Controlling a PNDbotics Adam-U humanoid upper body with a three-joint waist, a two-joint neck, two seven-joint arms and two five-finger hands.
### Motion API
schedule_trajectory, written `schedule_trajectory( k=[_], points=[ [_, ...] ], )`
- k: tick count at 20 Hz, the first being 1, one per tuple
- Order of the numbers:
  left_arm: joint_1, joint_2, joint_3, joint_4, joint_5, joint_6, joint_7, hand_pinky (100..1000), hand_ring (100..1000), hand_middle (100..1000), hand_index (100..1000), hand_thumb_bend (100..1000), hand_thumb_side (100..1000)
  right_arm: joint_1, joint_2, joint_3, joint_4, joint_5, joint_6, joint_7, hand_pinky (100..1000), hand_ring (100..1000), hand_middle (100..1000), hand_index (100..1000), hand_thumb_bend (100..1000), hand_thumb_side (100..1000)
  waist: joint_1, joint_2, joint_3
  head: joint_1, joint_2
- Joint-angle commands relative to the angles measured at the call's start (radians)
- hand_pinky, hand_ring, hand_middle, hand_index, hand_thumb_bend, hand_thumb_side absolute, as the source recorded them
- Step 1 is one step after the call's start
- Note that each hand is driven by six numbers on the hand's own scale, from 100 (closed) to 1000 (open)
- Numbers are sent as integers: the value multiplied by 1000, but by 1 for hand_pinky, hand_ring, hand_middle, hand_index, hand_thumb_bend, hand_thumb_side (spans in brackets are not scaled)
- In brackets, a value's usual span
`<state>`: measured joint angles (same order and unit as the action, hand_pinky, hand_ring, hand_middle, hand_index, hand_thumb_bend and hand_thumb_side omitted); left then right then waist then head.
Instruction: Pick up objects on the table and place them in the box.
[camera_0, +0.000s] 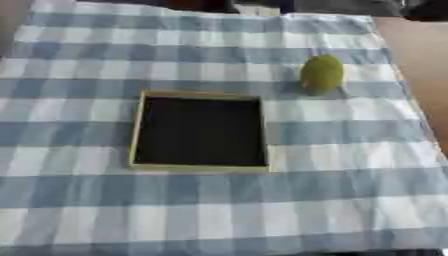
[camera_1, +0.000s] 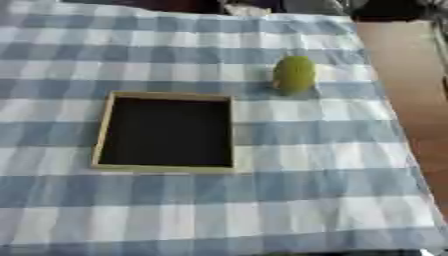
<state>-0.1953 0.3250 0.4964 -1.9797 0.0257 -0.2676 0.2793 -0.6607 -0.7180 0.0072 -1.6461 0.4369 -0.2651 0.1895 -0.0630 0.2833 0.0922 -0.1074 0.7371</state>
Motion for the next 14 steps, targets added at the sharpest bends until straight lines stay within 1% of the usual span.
schedule_trajectory(
  k=[1,5,9,14],
  points=[
    [-10,24,3,-20,2,-1,-4,633,517,699,821,100,511,-26,-52,24,31,25,-14,43,834,838,815,839,354,431,4,-15,2,-2,-9],
    [-11,26,2,-20,3,-2,-5,634,518,699,821,100,511,-37,-66,58,80,32,-33,106,843,857,832,853,386,421,2,-16,5,-3,-11],
    [-11,26,2,-20,3,-1,-6,634,518,699,821,100,511,-42,-77,90,131,31,-46,171,854,878,849,866,428,366,1,-18,6,-3,-13],
    [-11,26,1,-20,3,0,-7,634,518,699,820,100,513,-52,-78,109,186,29,-60,253,865,897,859,869,476,232,0,-18,7,-3,-12]
  ],
)
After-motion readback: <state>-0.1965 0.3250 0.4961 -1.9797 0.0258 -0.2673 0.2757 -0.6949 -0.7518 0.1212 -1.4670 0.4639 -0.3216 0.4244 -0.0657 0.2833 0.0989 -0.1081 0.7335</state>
